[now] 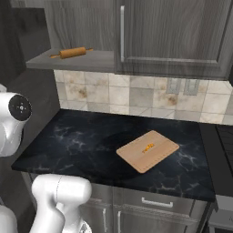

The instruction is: Open the cabinet, retrieve the rolling pin, and place it next to the meat on the cutting board to prepare for tenderizing.

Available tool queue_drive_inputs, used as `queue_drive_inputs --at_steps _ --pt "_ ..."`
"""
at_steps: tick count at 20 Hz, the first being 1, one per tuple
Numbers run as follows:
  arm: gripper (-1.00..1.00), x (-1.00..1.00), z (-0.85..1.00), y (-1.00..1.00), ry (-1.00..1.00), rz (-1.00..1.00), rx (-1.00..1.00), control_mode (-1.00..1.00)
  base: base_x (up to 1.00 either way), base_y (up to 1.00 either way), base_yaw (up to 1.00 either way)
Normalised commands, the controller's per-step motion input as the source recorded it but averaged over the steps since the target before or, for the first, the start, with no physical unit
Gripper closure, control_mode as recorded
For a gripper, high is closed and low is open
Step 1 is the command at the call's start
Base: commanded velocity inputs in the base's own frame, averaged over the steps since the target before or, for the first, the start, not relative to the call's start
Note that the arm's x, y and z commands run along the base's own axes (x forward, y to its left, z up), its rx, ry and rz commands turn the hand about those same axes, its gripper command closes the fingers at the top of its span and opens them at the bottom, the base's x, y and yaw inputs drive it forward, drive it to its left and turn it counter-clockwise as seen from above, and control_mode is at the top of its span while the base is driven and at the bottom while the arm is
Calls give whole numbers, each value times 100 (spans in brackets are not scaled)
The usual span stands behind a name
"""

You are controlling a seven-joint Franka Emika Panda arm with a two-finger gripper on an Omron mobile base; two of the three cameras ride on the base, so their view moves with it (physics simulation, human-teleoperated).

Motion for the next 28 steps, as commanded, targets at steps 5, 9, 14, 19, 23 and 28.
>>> queue_drive_inputs --at_steps 5,9,14,19,23,28 --pt "-100 0 -12 54 -8 19 -7 -100 0 0 0" --pt "-100 0 -11 42 -8 16 -7 -100 0 0 0" --pt "-100 -19 -11 12 -9 7 -6 -100 0 0 0" --pt "-100 -50 -7 -4 -15 0 -4 -100 0 0 0" --pt "-100 -59 -5 -18 -17 -5 -4 -100 0 0 0" --pt "-100 -49 -3 -39 -12 -11 0 -100 0 0 0"
